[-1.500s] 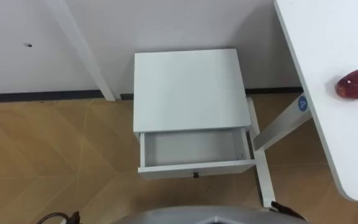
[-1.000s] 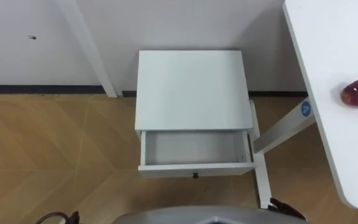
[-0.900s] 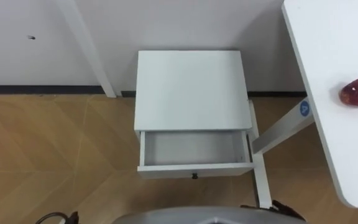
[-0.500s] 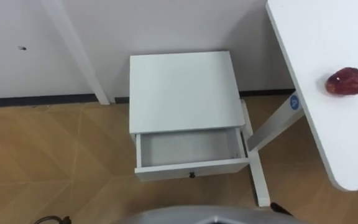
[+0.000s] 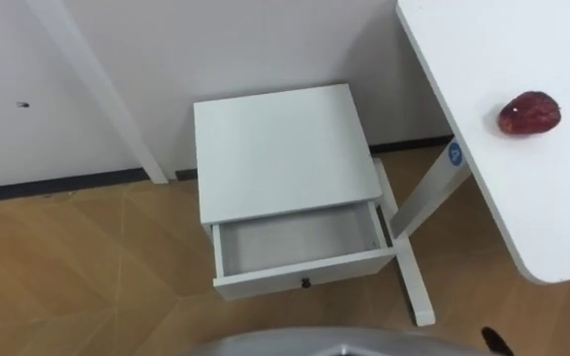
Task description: Put apple and close drawer
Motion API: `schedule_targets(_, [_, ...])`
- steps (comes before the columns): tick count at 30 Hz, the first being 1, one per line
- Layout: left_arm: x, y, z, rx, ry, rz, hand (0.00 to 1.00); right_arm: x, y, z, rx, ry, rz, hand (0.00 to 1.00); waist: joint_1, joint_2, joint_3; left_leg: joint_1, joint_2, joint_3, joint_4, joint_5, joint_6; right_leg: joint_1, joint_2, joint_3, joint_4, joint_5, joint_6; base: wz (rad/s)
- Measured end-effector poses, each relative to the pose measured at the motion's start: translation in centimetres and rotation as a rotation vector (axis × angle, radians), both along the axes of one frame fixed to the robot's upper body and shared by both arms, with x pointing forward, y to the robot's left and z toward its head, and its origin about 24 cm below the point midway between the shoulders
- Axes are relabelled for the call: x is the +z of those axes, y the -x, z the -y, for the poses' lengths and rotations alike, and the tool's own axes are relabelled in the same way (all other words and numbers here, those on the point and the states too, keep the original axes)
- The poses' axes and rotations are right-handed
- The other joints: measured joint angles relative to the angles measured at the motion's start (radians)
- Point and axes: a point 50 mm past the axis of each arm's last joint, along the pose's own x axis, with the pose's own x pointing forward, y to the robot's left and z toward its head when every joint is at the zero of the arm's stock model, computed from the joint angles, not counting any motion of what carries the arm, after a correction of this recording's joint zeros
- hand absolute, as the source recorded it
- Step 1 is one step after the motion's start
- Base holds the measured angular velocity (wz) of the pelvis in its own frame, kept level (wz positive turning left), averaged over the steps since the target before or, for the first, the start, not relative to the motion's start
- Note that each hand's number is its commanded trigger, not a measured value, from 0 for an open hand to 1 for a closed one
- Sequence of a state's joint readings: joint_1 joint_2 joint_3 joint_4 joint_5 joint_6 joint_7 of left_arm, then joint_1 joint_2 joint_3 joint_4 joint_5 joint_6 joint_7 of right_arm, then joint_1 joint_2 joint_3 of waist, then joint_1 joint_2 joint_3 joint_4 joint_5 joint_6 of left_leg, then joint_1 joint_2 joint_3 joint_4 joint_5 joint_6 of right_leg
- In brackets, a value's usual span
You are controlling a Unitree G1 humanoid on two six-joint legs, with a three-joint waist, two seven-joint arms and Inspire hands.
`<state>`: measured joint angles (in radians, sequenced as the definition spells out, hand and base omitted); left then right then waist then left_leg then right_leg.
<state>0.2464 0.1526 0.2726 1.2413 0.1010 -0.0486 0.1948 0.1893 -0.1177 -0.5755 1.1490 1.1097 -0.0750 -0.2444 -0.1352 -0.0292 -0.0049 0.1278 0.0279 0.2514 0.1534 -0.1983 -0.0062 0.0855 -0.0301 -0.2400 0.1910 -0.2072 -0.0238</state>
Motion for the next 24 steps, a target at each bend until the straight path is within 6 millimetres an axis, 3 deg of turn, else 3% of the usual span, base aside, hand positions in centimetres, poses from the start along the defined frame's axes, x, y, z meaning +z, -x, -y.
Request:
schedule_targets(6, [0.3, 0.0, -0.9, -0.008, -0.025, 0.005, 0.00, 1.7, -2.9, 2.1, -0.102, 0.097, 0.079, 0.00, -0.002, -0.010, 0.0010, -0.010, 0.000, 0.023, 0.001, 0.000, 0.000, -0.028, -0.003, 0.023, 0.031, -0.007, -0.001, -0.12])
schedule_targets(12, [0.5, -0.9, -1.1, -0.037, -0.032, 0.035, 0.00, 3.0, -3.9, 3.3, -0.165, 0.168, 0.064, 0.00, -0.009, -0.023, 0.0045, -0.023, -0.001, 0.024, 0.004, 0.000, 0.000, -0.036, -0.003, 0.023, 0.030, -0.007, 0.000, 0.01])
schedule_targets(18, [0.9, -0.9, -2.0, -0.047, -0.055, 0.054, 0.00, 7.0, -5.7, 6.0, -0.237, 0.342, 0.114, 0.00, -0.017, -0.026, 0.0027, -0.030, -0.001, 0.028, 0.007, 0.000, 0.000, -0.041, -0.002, 0.027, 0.030, -0.007, 0.000, -0.01])
schedule_targets(24, [1.1, -1.5, -2.3, -0.064, -0.071, 0.090, 0.00, 10.3, -7.0, 7.1, -0.209, 0.497, 0.131, 0.00, -0.023, -0.033, 0.0028, -0.038, -0.001, 0.028, 0.007, 0.000, 0.000, -0.053, -0.004, 0.021, 0.030, -0.008, 0.000, 0.00])
